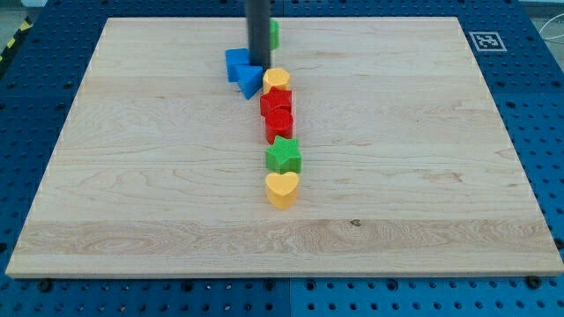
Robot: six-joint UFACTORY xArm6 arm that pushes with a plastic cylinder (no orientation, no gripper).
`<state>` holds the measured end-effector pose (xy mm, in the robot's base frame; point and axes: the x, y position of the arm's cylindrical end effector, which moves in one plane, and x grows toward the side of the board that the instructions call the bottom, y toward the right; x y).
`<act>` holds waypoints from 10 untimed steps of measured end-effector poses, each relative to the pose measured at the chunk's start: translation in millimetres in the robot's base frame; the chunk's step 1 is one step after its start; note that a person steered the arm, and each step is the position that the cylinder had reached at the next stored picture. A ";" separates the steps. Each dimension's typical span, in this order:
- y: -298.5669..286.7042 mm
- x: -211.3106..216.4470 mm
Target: Move the yellow hexagon and blue triangle slightly left
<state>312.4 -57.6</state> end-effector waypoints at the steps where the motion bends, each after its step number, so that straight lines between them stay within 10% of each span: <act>1: -53.2 0.0; 4: -78.6 -17.9; 7: 125.1 50.6; 10: 40.3 44.6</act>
<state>357.0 -17.4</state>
